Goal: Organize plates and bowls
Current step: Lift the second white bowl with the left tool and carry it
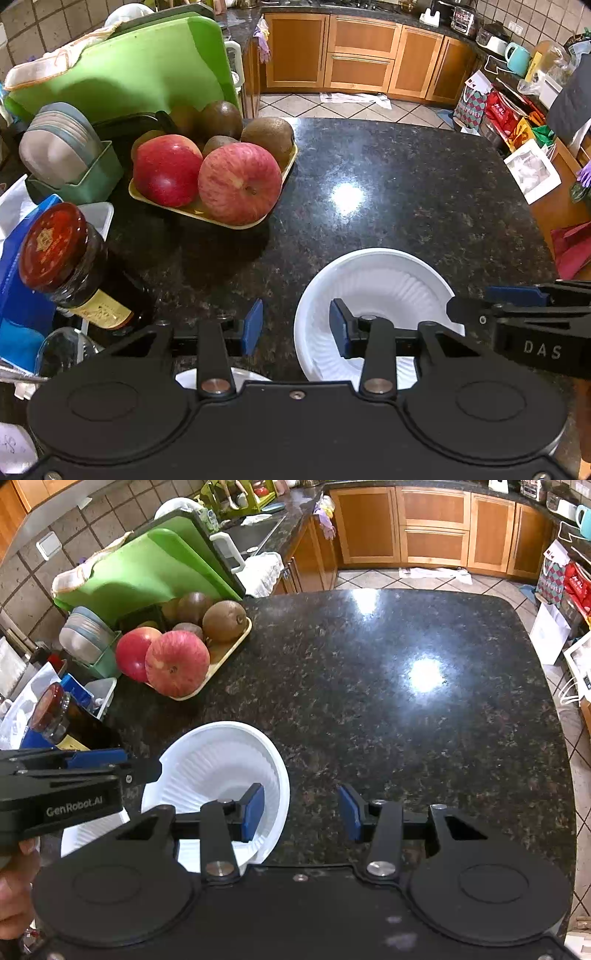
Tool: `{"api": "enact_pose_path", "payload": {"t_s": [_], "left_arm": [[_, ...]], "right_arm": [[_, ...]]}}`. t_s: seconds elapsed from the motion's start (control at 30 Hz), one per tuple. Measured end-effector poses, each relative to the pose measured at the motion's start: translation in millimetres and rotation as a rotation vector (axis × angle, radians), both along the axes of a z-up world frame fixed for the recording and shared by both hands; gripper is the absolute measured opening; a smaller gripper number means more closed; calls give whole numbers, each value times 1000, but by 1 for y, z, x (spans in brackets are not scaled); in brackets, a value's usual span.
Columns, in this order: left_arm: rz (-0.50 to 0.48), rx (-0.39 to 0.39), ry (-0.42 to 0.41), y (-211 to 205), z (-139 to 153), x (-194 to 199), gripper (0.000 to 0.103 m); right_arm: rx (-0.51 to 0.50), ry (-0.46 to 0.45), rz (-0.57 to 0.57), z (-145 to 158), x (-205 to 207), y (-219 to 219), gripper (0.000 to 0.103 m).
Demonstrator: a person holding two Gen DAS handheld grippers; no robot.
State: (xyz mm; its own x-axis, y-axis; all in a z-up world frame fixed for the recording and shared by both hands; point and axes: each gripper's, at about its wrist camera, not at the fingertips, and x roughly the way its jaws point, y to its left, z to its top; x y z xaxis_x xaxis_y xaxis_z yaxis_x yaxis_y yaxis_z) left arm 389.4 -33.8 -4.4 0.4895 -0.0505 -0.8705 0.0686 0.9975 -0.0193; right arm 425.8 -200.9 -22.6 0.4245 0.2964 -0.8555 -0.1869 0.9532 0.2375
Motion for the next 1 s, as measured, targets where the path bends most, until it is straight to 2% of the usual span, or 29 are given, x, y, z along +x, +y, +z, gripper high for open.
{"api": "enact_pose_path", "payload": {"t_s": [0.17, 0.27, 0.37, 0.43, 0.53, 1.0], "left_arm": [[-7, -2, 25, -3, -7, 6, 48], [-14, -4, 42, -5, -13, 9, 46], [-22, -17, 66, -6, -17, 11, 41], [-23, -24, 75, -6, -19, 11, 29], [-24, -50, 87, -5, -19, 12, 26], [-49, -58, 64, -11, -8, 4, 24]], "right_arm": [[-8, 16, 13, -7, 2, 3, 41], [-17, 23, 27, -9, 1, 6, 34], [-17, 29, 29, -12, 1, 7, 27], [-12, 37, 36, -13, 2, 8, 22], [-6, 39, 40, -13, 2, 8, 18], [-25, 8, 36, 1, -8, 7, 18]]}}
